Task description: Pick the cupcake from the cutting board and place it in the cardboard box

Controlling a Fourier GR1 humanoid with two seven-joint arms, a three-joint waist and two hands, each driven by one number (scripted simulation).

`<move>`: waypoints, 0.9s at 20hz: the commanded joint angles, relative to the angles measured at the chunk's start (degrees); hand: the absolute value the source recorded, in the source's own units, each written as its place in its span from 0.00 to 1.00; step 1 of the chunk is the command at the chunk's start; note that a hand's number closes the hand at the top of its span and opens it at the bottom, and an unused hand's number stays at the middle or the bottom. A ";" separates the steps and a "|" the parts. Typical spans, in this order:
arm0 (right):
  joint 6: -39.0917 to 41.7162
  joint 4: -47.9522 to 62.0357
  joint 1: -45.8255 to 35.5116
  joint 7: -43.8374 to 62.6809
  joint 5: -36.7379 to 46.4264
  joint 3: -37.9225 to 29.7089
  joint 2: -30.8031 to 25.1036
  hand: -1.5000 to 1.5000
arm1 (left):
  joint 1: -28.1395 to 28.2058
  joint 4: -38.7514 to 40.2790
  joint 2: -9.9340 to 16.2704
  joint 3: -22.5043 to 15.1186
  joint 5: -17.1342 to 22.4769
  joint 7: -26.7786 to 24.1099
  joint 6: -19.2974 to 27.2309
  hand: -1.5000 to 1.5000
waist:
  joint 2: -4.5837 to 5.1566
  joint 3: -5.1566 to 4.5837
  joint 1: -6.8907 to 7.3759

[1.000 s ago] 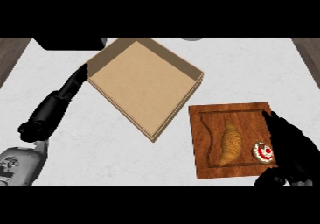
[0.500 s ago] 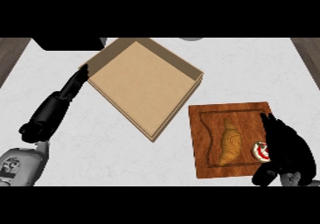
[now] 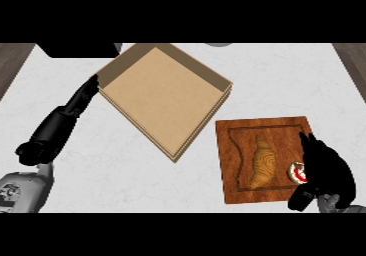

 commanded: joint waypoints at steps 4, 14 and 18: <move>1.82 2.69 1.60 0.85 4.05 -2.09 2.58 0.00 | -2.08 5.93 -1.87 2.39 -1.73 -4.73 -1.47 0.50 | 0.07 -0.01 -0.24; -4.62 12.76 -0.15 -15.31 10.11 -1.93 4.28 1.00 | -1.75 1.92 -4.77 1.59 -5.13 -1.17 -1.37 0.50 | 0.11 0.02 0.05; -8.32 14.52 -0.67 -18.18 14.85 -2.11 3.99 1.00 | 0.75 -0.62 -4.57 2.95 -4.11 -1.24 -2.65 0.50 | 0.02 0.01 0.21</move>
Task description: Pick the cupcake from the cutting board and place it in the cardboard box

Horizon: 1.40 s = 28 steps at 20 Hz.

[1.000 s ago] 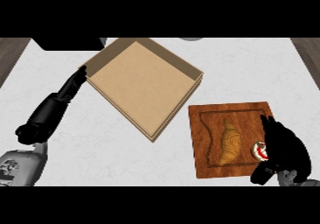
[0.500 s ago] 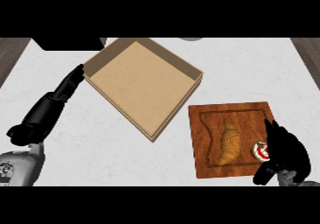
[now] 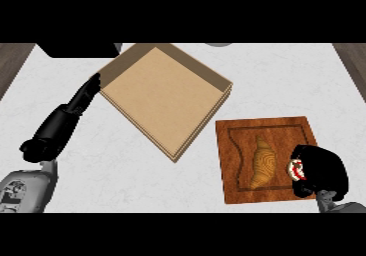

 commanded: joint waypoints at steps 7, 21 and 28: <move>-3.57 0.63 -7.19 -1.15 12.20 9.71 8.81 1.00 | 1.50 -2.35 -1.96 -1.27 -2.56 0.90 0.03 0.50 | 0.06 0.02 1.44; -5.02 11.63 -45.80 -2.76 5.90 24.47 25.09 1.00 | -5.95 -0.02 -4.80 -6.87 -2.10 -0.01 -4.08 0.50 | 1.96 -0.21 13.36; -17.21 16.90 -56.57 9.83 1.35 19.71 25.14 1.00 | -8.27 1.46 -5.28 -5.51 -2.01 1.94 -3.01 0.50 | 1.52 -0.15 11.04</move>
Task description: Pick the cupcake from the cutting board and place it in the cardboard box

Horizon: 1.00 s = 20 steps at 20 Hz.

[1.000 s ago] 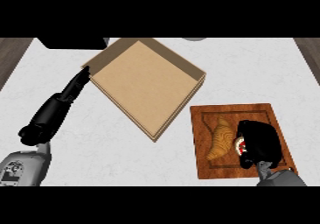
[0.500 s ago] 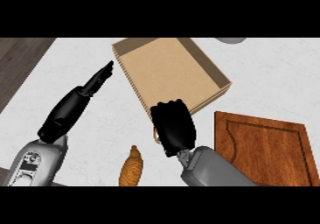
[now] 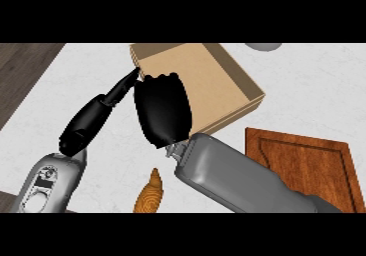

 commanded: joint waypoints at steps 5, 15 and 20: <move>-13.98 9.75 -12.00 15.85 -2.68 -3.81 0.20 1.00 | -2.73 1.66 0.73 1.45 0.26 1.31 -0.30 0.50 | -0.13 -0.04 -1.95; -18.52 31.16 -26.52 16.01 -7.39 -8.82 0.19 1.00 | -0.83 2.23 1.07 3.30 0.06 0.02 1.06 0.50 | -0.22 -0.07 -4.35; -11.60 39.91 -26.99 7.98 -16.47 -13.08 0.20 1.00 | 2.77 -0.48 1.29 2.56 -1.01 -0.38 1.57 0.50 | -0.41 0.06 -5.61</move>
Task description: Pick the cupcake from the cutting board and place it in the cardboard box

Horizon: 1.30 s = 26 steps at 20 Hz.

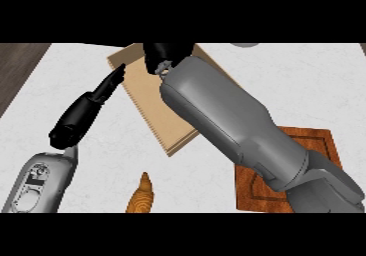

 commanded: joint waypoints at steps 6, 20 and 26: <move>10.30 13.96 -1.95 -10.36 -13.05 -6.31 0.10 1.00 | 1.95 0.16 1.58 2.74 1.20 -1.40 -0.59 0.50 | -0.09 0.09 -2.28; 11.23 18.42 3.52 -33.56 -19.77 -8.50 0.10 0.00 | 3.51 -0.77 1.00 3.09 0.69 -0.72 -0.14 0.50 | -0.32 0.20 -3.28; -9.34 8.93 2.97 -39.48 -31.70 -24.93 0.10 0.00 | 4.27 -1.73 0.91 2.97 0.64 -1.18 0.01 0.50 | -0.31 0.48 -3.61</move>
